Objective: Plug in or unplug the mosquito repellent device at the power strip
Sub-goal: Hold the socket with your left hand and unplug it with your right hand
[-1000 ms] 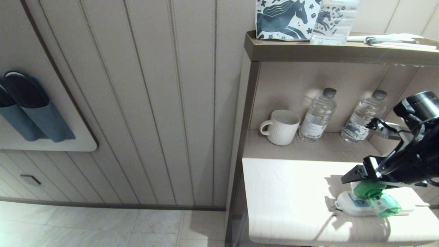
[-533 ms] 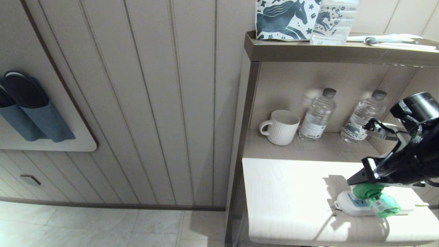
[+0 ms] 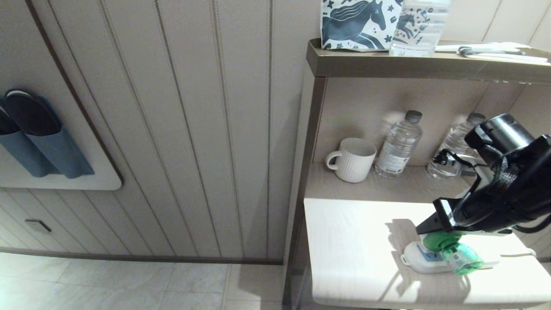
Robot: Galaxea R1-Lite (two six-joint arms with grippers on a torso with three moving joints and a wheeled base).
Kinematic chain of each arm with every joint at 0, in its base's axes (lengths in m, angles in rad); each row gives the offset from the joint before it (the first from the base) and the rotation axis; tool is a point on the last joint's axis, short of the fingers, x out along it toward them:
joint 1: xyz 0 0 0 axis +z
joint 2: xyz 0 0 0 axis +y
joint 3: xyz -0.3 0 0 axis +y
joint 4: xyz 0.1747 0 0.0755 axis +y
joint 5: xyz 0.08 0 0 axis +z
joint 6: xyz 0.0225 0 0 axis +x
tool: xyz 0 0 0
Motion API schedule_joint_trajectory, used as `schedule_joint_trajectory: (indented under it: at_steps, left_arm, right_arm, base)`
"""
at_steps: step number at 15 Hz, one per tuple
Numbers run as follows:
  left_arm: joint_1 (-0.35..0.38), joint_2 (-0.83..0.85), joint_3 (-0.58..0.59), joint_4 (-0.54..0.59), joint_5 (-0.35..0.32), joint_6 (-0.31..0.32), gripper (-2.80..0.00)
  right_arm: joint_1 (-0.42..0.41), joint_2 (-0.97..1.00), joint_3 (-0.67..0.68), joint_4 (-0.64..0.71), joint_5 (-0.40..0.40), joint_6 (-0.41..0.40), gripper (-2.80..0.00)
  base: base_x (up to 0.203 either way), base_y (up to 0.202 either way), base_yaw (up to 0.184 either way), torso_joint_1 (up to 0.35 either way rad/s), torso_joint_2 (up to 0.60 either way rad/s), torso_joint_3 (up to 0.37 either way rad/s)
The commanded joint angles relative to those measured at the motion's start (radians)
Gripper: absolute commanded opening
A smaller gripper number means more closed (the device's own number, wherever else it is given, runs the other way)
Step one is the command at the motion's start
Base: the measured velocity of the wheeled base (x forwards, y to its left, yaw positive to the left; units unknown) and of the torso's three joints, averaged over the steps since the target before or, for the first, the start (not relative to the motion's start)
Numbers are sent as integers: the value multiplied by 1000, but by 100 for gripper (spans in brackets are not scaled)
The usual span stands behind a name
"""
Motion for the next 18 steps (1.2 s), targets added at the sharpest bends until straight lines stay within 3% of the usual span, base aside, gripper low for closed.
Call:
schedule_joint_trajectory:
  at_steps: [1, 7, 10, 18]
  left_arm:
    - [-1, 0, -1, 1, 0, 0, -280]
    - [1, 0, -1, 1, 0, 0, -280]
    - [1, 0, -1, 1, 0, 0, -280]
    - [1, 0, -1, 1, 0, 2, -280]
  right_arm:
    - [59, 4, -30, 3, -1, 17, -280]
    - [203, 76, -157, 85, -12, 100, -280]
    - [260, 117, -197, 93, -70, 134, -280]
    - [294, 165, -225, 90, -86, 164, -280]
  base:
    - [0, 0, 0, 0, 0, 0]
    - [0, 0, 0, 0, 0, 0]
    - [0, 0, 0, 0, 0, 0]
    - [0, 0, 0, 0, 0, 0]
